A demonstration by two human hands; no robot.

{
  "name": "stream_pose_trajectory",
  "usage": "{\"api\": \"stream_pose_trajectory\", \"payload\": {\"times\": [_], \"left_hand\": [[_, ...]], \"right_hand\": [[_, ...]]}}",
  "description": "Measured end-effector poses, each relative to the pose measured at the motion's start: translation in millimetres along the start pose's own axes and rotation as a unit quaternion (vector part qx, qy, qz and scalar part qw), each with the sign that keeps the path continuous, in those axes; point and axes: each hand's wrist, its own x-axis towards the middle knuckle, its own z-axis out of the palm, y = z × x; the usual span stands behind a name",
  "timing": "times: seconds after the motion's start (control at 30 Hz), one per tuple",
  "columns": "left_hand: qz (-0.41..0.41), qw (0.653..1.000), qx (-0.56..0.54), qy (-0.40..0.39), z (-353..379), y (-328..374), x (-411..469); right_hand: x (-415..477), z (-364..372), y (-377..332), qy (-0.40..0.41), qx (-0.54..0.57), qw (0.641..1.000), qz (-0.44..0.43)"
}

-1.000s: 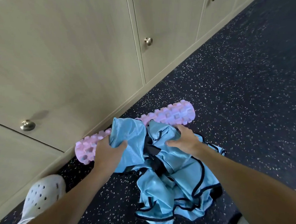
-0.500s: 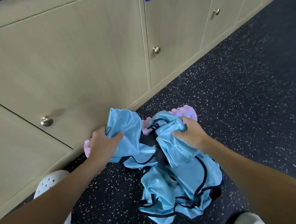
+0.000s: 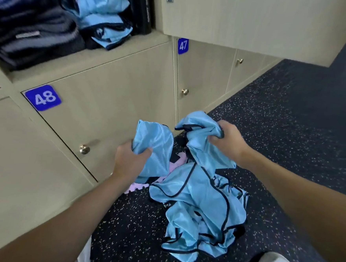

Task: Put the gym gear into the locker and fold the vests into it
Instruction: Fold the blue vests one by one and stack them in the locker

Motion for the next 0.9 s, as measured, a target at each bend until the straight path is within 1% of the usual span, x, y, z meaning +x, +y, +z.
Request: {"api": "stream_pose_trajectory", "payload": {"times": [0.07,0.2,0.3,0.37,0.43,0.47,0.5,0.57,0.63,0.7,0.73,0.8,0.9], "left_hand": [[-0.011,1.0,-0.016,0.005,-3,2,-4],[-0.059,0.996,-0.073,0.01,-19,15,-15],[-0.057,0.993,-0.1,0.034,-38,30,-19],[-0.045,0.99,-0.127,0.034,-53,41,-21],[-0.027,0.982,-0.189,-0.008,-70,57,-26],[-0.023,0.968,-0.246,-0.04,-78,70,-29],[-0.028,0.947,-0.311,-0.074,-86,82,-33],[-0.051,0.903,-0.406,-0.129,-105,108,-40],[-0.062,0.873,-0.446,-0.188,-125,131,-43],[-0.036,0.861,-0.45,-0.232,-142,147,-43],[-0.026,0.872,-0.428,-0.237,-148,155,-42],[-0.006,0.903,-0.372,-0.216,-155,169,-35],[0.022,0.925,-0.351,-0.142,-162,189,-13]], "right_hand": [[-6,-6,-19,0.004,0.055,0.998,-0.001],[-16,-18,-69,-0.023,0.138,0.99,-0.006],[-23,-24,-115,-0.038,0.22,0.974,-0.031],[-29,-25,-146,-0.055,0.279,0.958,-0.04],[-35,-19,-173,-0.068,0.321,0.944,-0.039],[-36,-13,-184,-0.073,0.325,0.942,-0.038],[-37,-6,-193,-0.071,0.314,0.946,-0.033],[-35,5,-208,-0.039,0.272,0.961,-0.017],[-29,11,-223,0.001,0.241,0.971,-0.007],[-20,14,-238,0.009,0.233,0.972,-0.02],[-14,14,-247,0.0,0.233,0.972,-0.028],[-3,14,-266,-0.021,0.232,0.972,-0.045],[18,7,-293,-0.016,0.197,0.977,-0.083]]}}
